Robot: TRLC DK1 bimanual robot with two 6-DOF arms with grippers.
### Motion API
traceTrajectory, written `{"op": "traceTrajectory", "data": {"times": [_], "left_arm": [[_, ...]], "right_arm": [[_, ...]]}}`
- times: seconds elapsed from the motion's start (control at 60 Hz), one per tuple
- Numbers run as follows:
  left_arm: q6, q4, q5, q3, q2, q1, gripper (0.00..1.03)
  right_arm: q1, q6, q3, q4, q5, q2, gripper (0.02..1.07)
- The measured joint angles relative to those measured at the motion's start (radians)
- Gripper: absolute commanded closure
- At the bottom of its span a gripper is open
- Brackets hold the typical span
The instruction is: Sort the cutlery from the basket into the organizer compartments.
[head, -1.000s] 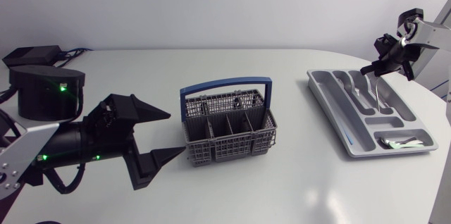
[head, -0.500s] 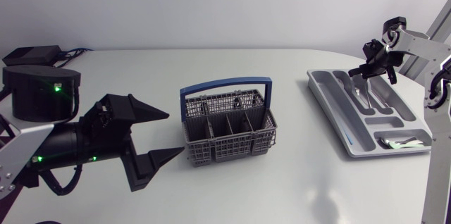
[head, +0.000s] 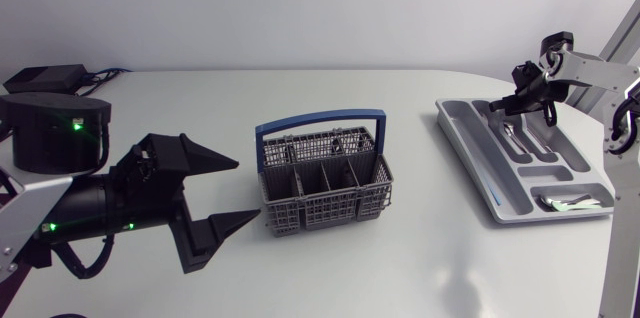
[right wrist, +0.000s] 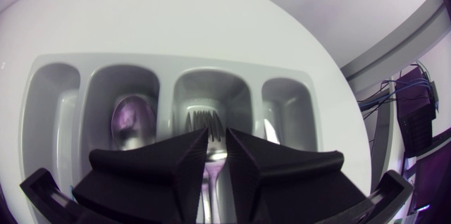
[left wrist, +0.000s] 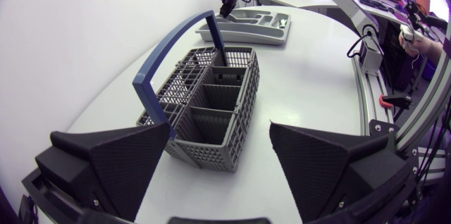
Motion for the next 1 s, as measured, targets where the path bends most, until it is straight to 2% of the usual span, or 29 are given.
{"op": "traceTrajectory", "data": {"times": [0.25, 0.617, 0.783, 1.0], "left_arm": [[-0.003, -0.012, 0.000, 0.000, -0.013, 0.000, 0.05], [-0.023, -0.019, -0.005, 0.000, -0.037, 0.000, 0.05], [-0.031, -0.019, -0.027, 0.000, -0.039, 0.000, 0.05], [-0.053, -0.016, -0.046, 0.000, -0.023, 0.003, 0.05]], "right_arm": [[0.000, 0.001, -0.260, 0.109, -0.036, -0.165, 0.66], [0.008, 0.010, -0.652, 0.262, -0.114, -0.584, 0.61], [0.053, 0.024, -0.853, 0.283, -0.199, -0.784, 0.60], [0.161, 0.047, -1.040, 0.309, -0.257, -1.027, 0.60]]}}
